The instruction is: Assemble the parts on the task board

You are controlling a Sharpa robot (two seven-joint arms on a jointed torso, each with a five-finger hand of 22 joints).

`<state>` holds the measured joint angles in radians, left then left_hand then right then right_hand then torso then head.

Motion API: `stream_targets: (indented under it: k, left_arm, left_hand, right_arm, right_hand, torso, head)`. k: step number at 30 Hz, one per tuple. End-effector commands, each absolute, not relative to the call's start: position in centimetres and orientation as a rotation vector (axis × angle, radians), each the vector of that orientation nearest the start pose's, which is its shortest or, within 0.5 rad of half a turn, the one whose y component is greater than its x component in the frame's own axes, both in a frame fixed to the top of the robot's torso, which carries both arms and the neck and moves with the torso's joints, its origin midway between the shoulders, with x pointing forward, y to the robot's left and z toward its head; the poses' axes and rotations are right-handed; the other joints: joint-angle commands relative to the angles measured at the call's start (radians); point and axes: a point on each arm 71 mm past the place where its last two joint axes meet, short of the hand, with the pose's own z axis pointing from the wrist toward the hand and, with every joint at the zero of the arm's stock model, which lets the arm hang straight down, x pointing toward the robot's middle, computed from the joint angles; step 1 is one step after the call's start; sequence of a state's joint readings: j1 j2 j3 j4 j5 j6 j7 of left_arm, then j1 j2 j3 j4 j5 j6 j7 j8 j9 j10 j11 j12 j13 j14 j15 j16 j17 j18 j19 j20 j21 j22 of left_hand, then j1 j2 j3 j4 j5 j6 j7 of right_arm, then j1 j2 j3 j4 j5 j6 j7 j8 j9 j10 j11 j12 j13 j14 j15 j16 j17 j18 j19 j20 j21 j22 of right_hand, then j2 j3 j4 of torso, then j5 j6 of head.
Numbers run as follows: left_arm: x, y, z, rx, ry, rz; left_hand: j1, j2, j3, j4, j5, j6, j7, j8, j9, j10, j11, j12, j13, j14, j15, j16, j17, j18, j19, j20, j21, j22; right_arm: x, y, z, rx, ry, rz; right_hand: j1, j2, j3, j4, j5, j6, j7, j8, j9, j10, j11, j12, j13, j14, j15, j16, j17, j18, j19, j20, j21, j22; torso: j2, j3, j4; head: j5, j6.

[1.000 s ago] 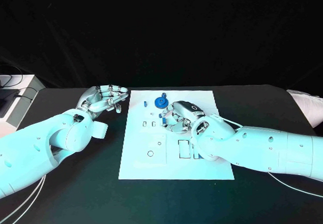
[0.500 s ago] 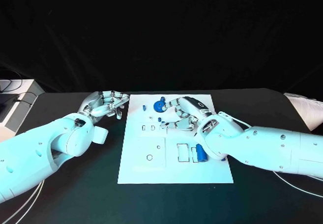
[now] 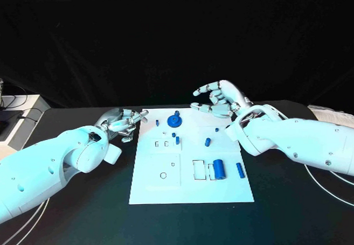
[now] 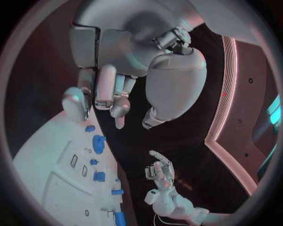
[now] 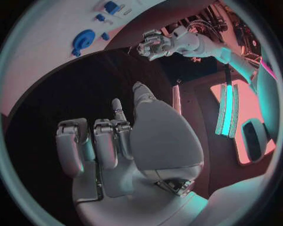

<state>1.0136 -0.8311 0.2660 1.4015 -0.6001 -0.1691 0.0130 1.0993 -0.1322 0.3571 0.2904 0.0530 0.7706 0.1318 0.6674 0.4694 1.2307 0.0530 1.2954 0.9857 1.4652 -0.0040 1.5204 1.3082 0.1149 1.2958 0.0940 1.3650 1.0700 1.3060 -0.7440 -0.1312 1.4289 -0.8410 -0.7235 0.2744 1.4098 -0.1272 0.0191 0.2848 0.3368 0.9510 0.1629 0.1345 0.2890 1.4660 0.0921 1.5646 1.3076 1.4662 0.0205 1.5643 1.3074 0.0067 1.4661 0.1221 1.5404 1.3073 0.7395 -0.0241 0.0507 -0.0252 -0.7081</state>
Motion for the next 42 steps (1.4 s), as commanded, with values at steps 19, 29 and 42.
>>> stream_targets:
  k: [19,29,42]
  left_arm:
    - [53.3,18.2,-17.4,-0.481,2.221,-0.763]
    - [54.8,15.0,-17.1,-0.300,2.316,-0.638]
    - [56.2,12.7,-17.1,-0.167,2.379,-0.525]
  left_hand:
    - [0.018,-0.075,0.188,0.000,-0.002,0.003,-0.020,0.048,0.033,0.064,-0.018,0.030,0.072,0.100,-0.023,0.045,0.247,-0.044,0.091,-0.020,0.075,0.153]
    - [-0.028,-0.062,0.187,0.001,-0.003,-0.013,-0.017,0.052,0.046,0.056,-0.015,0.024,0.062,0.098,-0.021,0.042,0.241,-0.045,0.092,-0.020,0.078,0.159]
    - [-0.064,-0.061,0.157,0.002,-0.003,-0.031,-0.013,0.052,0.055,0.039,-0.010,0.016,0.050,0.097,-0.017,0.041,0.238,-0.044,0.088,-0.015,0.077,0.157]
  right_arm:
    - [53.0,-26.0,-15.6,0.580,1.534,0.962]
    - [53.1,-26.0,-15.7,0.568,1.548,0.924]
    - [53.2,-25.4,-15.8,0.548,1.557,0.910]
  right_hand:
    - [0.013,-0.017,0.093,0.002,0.083,0.058,-0.028,0.070,0.063,0.105,-0.036,0.006,0.263,0.105,-0.033,0.007,0.263,-0.005,0.101,-0.028,0.023,0.258]
    - [-0.002,-0.026,0.102,0.003,0.083,0.043,-0.027,0.073,0.079,0.105,-0.036,0.006,0.263,0.105,-0.034,0.007,0.263,-0.003,0.097,-0.030,0.017,0.254]
    - [-0.009,-0.032,0.109,0.002,0.081,0.030,-0.024,0.072,0.089,0.105,-0.033,0.006,0.263,0.105,-0.032,0.007,0.263,-0.002,0.096,-0.029,0.014,0.252]
  torso:
    - [-0.043,0.0351,-0.0098]
    - [-0.049,0.0452,-0.0164]
    - [-0.047,0.0465,-0.0209]
  head:
    - [0.028,-0.007]
    - [0.028,-0.025]
    - [0.027,-0.031]
